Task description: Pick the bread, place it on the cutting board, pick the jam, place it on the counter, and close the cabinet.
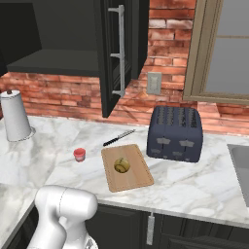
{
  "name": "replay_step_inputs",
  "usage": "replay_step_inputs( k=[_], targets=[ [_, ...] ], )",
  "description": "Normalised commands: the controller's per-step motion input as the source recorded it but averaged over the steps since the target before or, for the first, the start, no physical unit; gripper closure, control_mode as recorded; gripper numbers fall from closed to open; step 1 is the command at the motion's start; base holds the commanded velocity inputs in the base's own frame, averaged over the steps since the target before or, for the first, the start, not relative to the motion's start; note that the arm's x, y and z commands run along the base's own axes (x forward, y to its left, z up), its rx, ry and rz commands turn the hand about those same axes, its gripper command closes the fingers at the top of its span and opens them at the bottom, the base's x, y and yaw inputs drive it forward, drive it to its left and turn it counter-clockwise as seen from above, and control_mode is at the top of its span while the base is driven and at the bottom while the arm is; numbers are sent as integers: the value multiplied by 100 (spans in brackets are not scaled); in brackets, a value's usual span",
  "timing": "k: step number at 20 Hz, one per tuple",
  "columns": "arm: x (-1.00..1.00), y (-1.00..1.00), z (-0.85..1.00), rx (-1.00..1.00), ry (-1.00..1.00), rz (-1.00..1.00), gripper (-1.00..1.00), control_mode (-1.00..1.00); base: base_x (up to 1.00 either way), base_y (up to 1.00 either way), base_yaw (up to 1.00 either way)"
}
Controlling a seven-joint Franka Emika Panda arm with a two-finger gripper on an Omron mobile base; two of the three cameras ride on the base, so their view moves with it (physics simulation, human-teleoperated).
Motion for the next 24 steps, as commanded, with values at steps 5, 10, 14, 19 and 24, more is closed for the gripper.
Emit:
replay_step_inputs(
  k=[5,10,14,19,24],
  targets=[
    [-6,27,0,0,-3,0,-100,-100,0,0,0],
    [-5,24,0,0,-5,0,-100,-100,0,0,0],
    [0,34,0,0,-2,1,-100,-100,0,0,0],
    [0,32,0,0,-2,1,-100,-100,0,0,0],
    [0,28,0,0,0,1,-100,-100,0,0,0]
  ],
)
